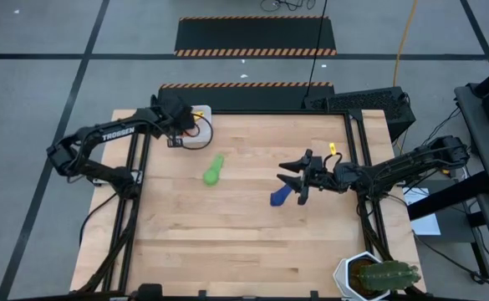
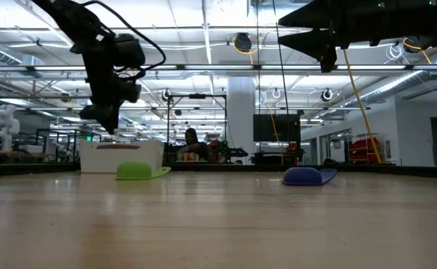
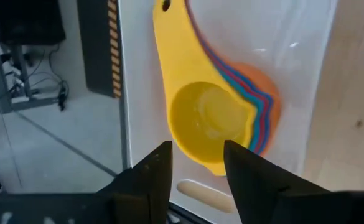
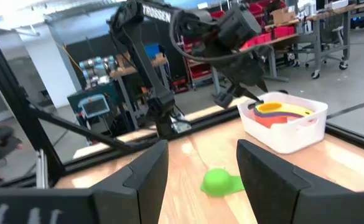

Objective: Nest measuring cups in basket
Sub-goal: Stack the green measuring cup into the yellow measuring cup

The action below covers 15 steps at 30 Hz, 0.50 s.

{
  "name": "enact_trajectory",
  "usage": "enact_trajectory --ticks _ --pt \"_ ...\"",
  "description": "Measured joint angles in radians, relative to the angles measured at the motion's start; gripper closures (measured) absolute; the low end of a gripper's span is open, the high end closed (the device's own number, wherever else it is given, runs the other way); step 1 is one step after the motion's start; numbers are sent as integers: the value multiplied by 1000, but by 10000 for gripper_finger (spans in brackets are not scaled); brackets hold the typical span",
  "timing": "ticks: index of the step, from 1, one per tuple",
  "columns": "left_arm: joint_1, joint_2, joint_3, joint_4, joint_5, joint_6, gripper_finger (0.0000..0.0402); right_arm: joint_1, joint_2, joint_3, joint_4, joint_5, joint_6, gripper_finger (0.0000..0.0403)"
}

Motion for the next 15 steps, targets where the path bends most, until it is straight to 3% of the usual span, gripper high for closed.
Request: enact_trajectory --ticks 11,15 --pt "-300 0 0 -38 -25 -410 283 0 0 0 -79 2 16 218" --pt "-381 0 0 -3 -2 -636 284 0 1 0 -93 6 36 218"
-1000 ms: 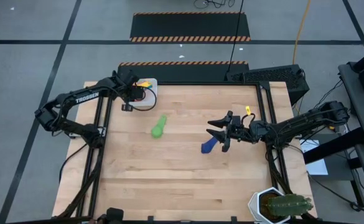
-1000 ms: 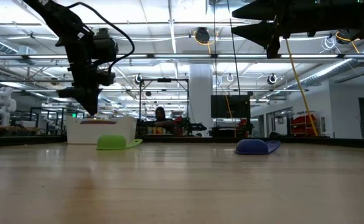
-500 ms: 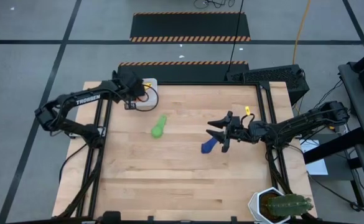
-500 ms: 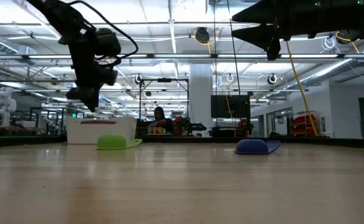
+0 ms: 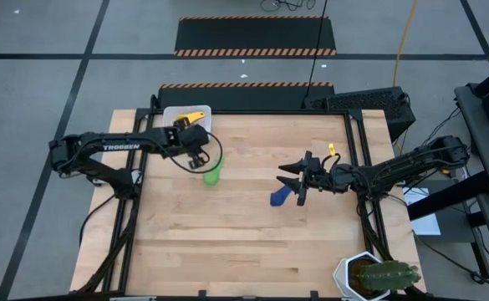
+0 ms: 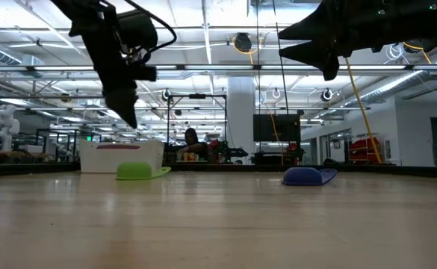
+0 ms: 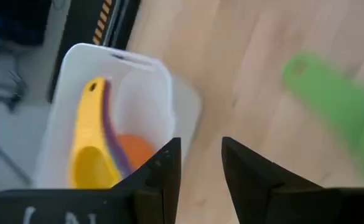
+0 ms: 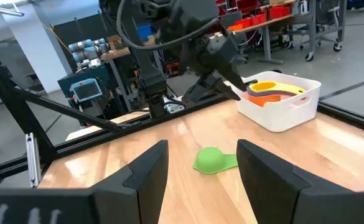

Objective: Nest measuring cups in basket
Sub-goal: Stack the green measuring cup into the yellow measuring cup

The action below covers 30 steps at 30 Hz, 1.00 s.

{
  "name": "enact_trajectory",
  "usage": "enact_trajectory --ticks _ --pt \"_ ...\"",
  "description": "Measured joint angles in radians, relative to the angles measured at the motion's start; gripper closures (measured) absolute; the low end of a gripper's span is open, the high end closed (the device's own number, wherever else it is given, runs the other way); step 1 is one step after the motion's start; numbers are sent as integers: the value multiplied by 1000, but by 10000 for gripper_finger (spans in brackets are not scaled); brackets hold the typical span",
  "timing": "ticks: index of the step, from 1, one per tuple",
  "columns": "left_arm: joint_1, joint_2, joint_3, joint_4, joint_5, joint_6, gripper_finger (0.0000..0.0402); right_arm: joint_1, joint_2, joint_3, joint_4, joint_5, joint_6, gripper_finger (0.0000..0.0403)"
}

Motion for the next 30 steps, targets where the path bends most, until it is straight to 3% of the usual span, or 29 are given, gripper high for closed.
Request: enact_trajectory --ticks 5,11,15,24,30 --pt "-66 10 0 99 54 -257 284 0 0 0 -5 4 28 218" --pt "-133 87 2 248 157 -410 284 0 0 0 -12 5 47 218" --pt "-153 165 2 292 132 -489 277 -2 0 0 -13 26 47 218" --pt "-153 358 2 419 62 -586 177 -2 0 0 -20 26 44 218" --pt "-150 400 3 443 -12 -636 107 -15 0 0 -20 25 33 218"
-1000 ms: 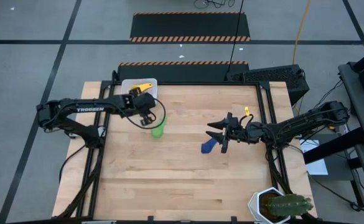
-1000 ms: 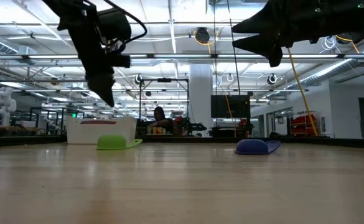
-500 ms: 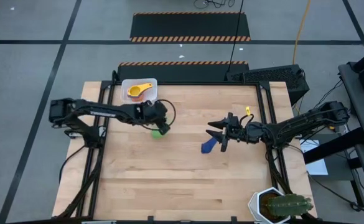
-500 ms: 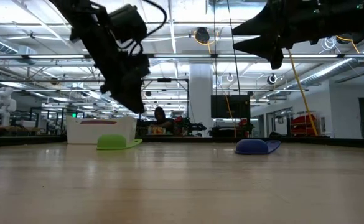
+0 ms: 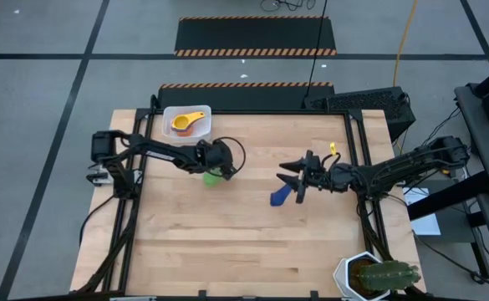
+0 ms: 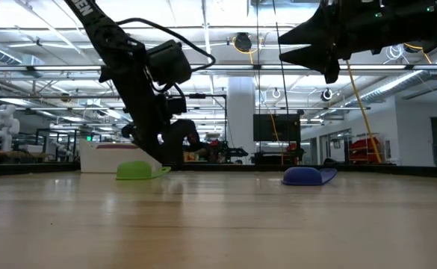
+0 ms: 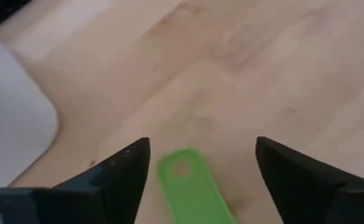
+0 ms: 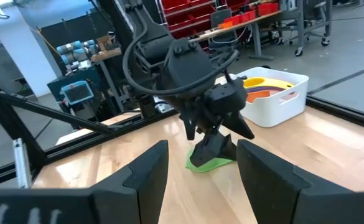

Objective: Nest measuring cups in basket
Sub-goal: Stack the green measuring cup into the yellow measuring cup

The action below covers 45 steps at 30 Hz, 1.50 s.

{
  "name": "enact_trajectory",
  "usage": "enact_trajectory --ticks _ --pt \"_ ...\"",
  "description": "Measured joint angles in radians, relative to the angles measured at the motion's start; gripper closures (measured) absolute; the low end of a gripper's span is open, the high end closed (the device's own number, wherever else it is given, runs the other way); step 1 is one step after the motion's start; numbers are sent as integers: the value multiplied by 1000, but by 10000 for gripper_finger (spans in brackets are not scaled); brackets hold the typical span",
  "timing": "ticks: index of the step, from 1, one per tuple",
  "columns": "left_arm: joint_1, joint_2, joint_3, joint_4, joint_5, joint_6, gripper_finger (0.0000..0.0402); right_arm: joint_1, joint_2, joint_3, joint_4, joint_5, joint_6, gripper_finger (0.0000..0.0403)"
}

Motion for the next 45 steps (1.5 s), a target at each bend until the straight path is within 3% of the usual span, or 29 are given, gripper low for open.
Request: enact_trajectory --ticks 4,8,14,19,26,32,39,45 --pt "2 2 0 -8 -33 -36 88 -9 0 0 -16 1 -1 218" --pt "9 2 0 -20 -24 -83 96 -14 0 0 -23 -1 -1 218" --pt "30 2 0 -68 -7 -112 135 -14 0 0 -24 -1 -1 218" --pt "36 22 0 -58 91 -109 169 -14 0 0 -23 -1 2 218" --pt "42 66 3 -17 100 -82 204 -14 0 0 -20 -2 10 218" --pt "37 67 2 19 131 0 270 -14 0 0 -19 -3 10 218" --pt "35 42 -1 29 144 79 272 -14 5 0 -22 -2 7 218" --pt "14 2 -2 57 170 125 259 -42 85 1 9 -1 24 218"
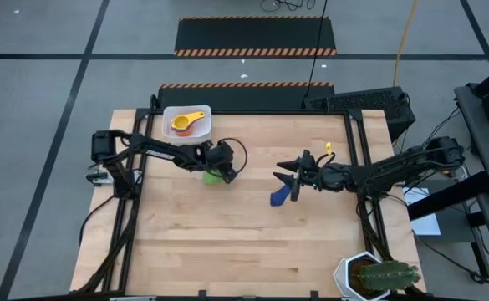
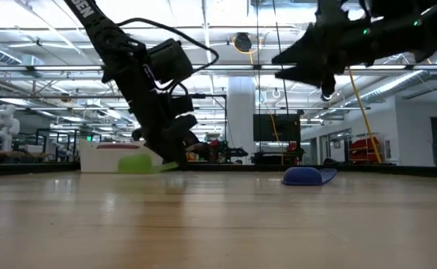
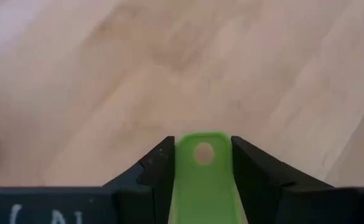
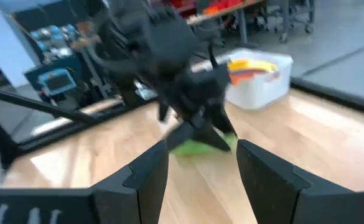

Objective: Nest measuring cups in basket
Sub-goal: Stack the green measuring cup into the yellow measuring cup

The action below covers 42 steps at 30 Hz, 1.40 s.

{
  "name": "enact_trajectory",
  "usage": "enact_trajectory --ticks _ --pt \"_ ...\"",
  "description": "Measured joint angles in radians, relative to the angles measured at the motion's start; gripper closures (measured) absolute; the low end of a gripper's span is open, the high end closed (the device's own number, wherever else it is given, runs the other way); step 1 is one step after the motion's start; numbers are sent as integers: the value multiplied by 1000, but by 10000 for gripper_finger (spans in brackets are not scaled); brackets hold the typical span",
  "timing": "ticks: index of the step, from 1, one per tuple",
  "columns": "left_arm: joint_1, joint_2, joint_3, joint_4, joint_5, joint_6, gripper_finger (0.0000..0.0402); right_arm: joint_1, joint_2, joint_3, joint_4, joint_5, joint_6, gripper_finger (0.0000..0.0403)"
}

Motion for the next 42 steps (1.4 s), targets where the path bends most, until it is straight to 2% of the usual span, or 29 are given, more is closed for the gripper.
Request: enact_trajectory --ticks 8,14,23,27,32,37,42 --pt "-24 -35 0 64 4 81 268 -82 231 12 127 -18 156 218" --pt "-59 -35 0 156 5 151 258 -127 406 101 128 -157 148 218" --pt "-76 -37 1 333 0 182 267 -128 620 210 277 -159 103 218" --pt "-89 -79 1 366 -3 202 258 -134 645 211 326 -158 88 218" --pt "-113 -127 2 457 -4 193 270 -128 646 211 417 -139 22 218" --pt "-154 -127 2 554 -3 226 263 -107 645 211 545 -126 -75 218" --pt "-174 -127 2 573 -31 253 263 -96 645 211 583 -126 -85 218"
